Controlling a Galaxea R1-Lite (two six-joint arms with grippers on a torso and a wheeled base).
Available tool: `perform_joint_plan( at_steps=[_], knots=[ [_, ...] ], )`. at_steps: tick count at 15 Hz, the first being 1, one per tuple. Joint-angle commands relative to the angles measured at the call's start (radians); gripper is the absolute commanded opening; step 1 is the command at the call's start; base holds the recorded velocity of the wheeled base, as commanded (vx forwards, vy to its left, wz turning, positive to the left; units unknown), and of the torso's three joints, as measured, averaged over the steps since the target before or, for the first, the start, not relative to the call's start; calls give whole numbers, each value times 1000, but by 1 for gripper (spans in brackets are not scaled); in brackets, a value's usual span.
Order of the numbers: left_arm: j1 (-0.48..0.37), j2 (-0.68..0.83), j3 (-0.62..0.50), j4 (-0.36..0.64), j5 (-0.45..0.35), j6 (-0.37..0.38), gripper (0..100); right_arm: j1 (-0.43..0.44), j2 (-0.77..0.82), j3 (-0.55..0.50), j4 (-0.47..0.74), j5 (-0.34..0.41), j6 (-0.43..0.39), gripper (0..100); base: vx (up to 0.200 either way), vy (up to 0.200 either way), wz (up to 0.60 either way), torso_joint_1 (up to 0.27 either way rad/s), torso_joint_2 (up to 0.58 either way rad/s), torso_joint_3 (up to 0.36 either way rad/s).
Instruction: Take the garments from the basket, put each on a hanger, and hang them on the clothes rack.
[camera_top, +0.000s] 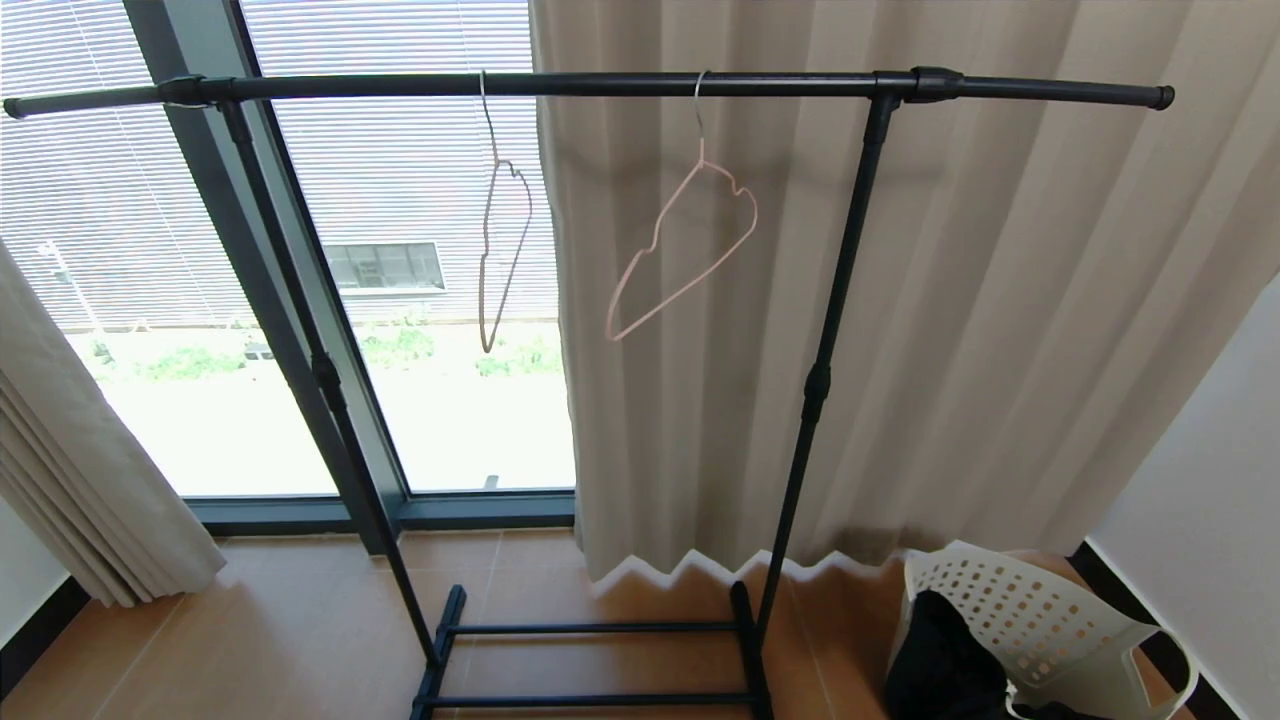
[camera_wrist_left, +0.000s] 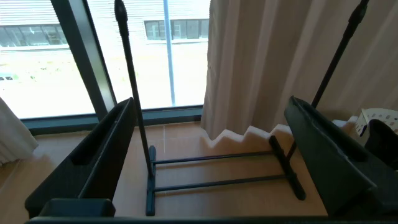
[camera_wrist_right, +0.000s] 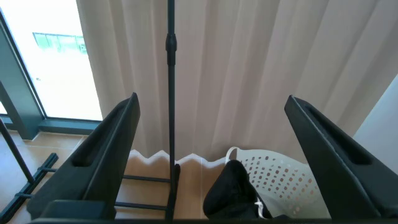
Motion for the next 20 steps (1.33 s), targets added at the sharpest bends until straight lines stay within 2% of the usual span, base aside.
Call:
perform_joint_plan(
  at_steps=[1,20],
  knots=[
    [0,0,0,0,0,0,100,0,-1,0,0,1,0,100,0,0,0,0,0,0],
    [0,0,0,0,0,0,100,0,-1,0,0,1,0,100,0,0,0,0,0,0]
  ],
)
